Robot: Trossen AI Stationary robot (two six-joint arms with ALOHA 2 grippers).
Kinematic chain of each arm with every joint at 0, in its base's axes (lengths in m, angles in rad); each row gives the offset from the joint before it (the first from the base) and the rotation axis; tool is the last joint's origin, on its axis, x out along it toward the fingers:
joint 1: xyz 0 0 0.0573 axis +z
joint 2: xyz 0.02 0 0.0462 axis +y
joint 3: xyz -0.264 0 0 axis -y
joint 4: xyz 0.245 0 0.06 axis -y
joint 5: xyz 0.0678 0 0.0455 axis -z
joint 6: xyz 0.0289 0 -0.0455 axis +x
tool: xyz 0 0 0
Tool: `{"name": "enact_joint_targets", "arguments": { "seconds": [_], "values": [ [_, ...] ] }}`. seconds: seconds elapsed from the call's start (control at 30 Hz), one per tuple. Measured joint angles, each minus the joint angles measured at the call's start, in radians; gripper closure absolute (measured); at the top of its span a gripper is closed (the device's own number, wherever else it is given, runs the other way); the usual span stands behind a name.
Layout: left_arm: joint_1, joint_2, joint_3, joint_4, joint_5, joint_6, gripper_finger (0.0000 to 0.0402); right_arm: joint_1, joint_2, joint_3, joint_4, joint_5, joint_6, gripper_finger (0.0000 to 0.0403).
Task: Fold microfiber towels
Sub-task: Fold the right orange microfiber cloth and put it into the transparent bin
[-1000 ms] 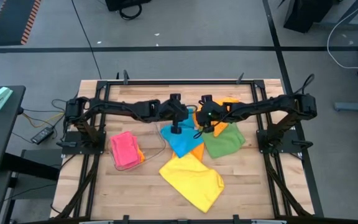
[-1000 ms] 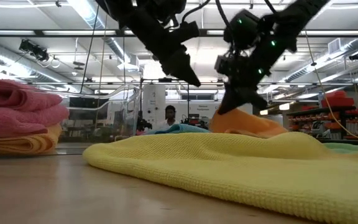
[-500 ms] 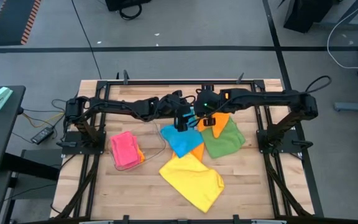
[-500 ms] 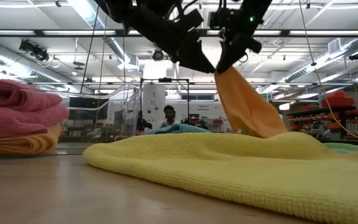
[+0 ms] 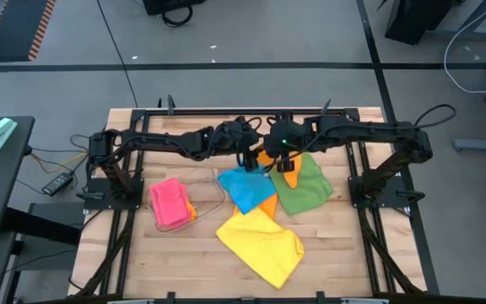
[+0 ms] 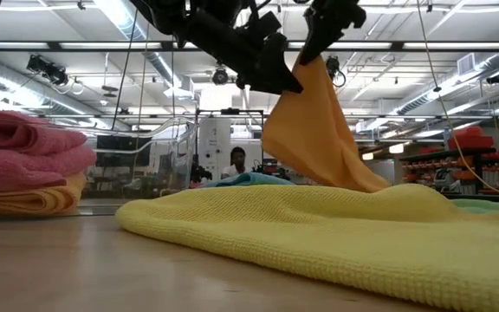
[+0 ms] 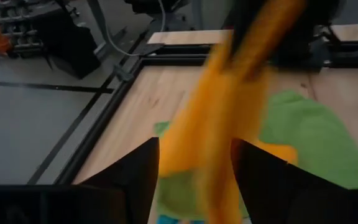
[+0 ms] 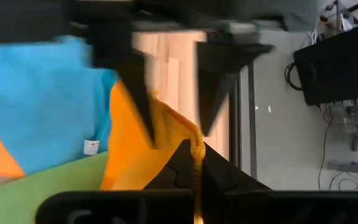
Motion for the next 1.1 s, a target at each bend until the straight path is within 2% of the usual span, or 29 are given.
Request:
{"name": "enact_joint_targets", "arguments": {
  "seconds": [0.13,0.3,0.67,1.0,1.1],
  "values": [
    [0.004,-0.007,0.001,0.0,0.02,0.048,0.0211,0.023,0.0,0.024,-0.054,0.0,0.014,0.0397],
    [0.002,-0.007,0.001,-0.035,0.138,0.081,0.0241,0.03,0.0,0.062,-0.094,0.0,0.055,0.0397],
    [0.002,-0.013,0.001,-0.18,0.138,0.075,0.0332,0.03,0.0,0.165,-0.2,0.025,0.112,0.0396],
    [-0.002,-0.035,0.005,-0.23,0.138,0.12,0.0392,0.03,-0.005,0.169,-0.26,0.023,0.153,0.0395],
    [-0.012,-0.051,0.08,-0.388,0.138,0.172,0.0394,0.03,-0.011,0.169,-0.26,0.022,0.149,0.0395]
  ]
}}
